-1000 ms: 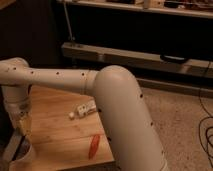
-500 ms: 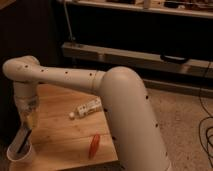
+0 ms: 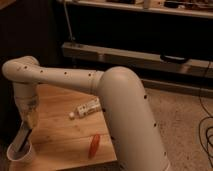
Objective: Place the eraser in the ceramic cup
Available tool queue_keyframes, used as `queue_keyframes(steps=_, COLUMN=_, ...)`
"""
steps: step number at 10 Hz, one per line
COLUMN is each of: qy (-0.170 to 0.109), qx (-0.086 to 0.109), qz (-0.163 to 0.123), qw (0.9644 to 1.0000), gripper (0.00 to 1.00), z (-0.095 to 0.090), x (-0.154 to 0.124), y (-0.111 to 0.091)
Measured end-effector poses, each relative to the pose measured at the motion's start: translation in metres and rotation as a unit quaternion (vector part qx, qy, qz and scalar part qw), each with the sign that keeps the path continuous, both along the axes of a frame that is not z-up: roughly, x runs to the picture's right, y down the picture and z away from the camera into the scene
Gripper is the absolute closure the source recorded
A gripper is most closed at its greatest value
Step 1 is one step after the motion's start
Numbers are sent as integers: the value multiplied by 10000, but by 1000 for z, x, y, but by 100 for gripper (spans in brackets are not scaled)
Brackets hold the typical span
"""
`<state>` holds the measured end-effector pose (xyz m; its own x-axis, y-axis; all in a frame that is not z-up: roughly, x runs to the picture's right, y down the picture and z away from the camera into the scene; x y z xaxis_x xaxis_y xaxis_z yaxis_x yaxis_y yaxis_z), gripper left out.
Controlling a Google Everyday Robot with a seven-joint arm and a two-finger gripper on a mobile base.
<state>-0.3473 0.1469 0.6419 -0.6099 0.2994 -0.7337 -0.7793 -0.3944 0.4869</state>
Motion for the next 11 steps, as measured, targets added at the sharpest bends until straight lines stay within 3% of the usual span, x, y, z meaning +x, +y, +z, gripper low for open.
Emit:
queue_keyframes(steps=3, qy=35, qx=189, qz=-128, qw=9997, gripper=44, z=-4, x=-6, y=5)
queue_keyframes(steps=5, qy=-45, qx=50, qz=-64, qw=10000, gripper=25, z=-1, x=-7, y=9)
queue_keyframes(steps=6, qy=-117, qx=-49, qz=-16, qw=9999, gripper=21, z=0, x=-6, y=11)
queue_keyframes(steps=9, qy=-681, qx=-464, qz=152, qw=9965, gripper=20, z=-1, x=-6, y=16)
queue_keyframes(steps=11, qy=-790, qx=-559, qz=163, qw=9952, gripper=20, z=-5, x=-6, y=19)
